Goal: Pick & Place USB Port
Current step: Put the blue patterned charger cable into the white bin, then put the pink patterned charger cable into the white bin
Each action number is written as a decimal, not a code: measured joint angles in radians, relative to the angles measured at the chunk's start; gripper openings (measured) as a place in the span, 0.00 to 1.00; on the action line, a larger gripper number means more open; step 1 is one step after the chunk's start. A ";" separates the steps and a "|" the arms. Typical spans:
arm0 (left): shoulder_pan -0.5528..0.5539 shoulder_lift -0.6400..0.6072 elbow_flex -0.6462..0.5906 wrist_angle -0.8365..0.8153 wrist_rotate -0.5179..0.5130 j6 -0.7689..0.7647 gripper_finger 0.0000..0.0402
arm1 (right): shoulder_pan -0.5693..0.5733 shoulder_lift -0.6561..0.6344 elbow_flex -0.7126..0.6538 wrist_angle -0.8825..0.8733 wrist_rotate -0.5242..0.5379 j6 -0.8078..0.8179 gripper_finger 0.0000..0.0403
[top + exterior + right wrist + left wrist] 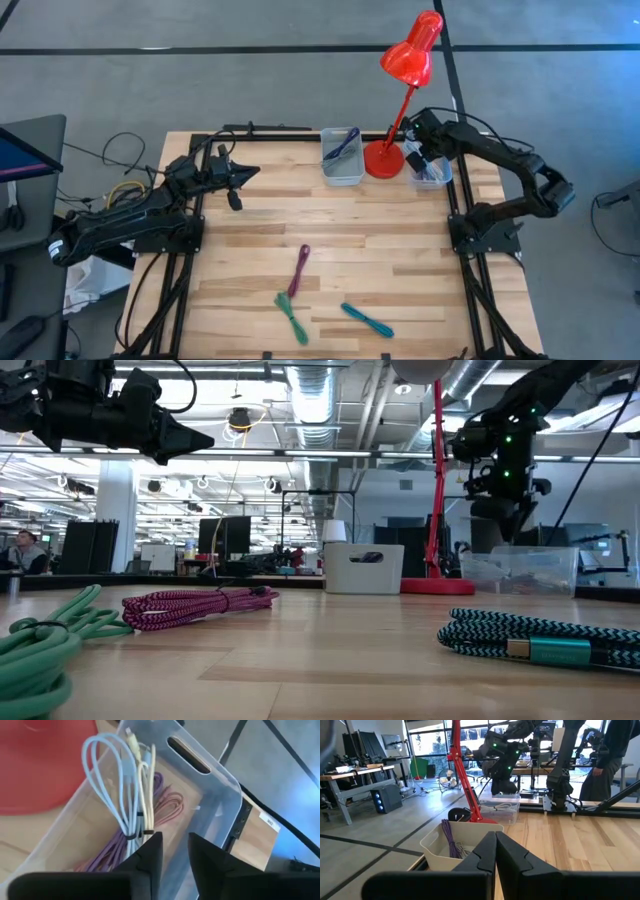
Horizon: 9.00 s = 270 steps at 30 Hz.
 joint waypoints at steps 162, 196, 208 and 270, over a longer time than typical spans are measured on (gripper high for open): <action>-0.001 0.001 0.000 -0.008 0.000 -0.052 0.03 | 1.297 0.478 0.370 0.107 -0.473 0.678 0.01; 0.000 0.001 0.000 -0.008 0.000 -0.052 0.03 | 0.660 0.256 0.375 0.310 -0.234 0.001 0.00; 0.000 0.001 0.000 -0.008 0.000 -0.052 0.03 | 0.462 0.363 0.373 0.506 -0.239 -0.067 0.00; -0.362 0.479 0.053 0.046 -0.026 -0.317 0.39 | 0.591 -0.242 0.237 -0.118 -0.002 0.027 0.39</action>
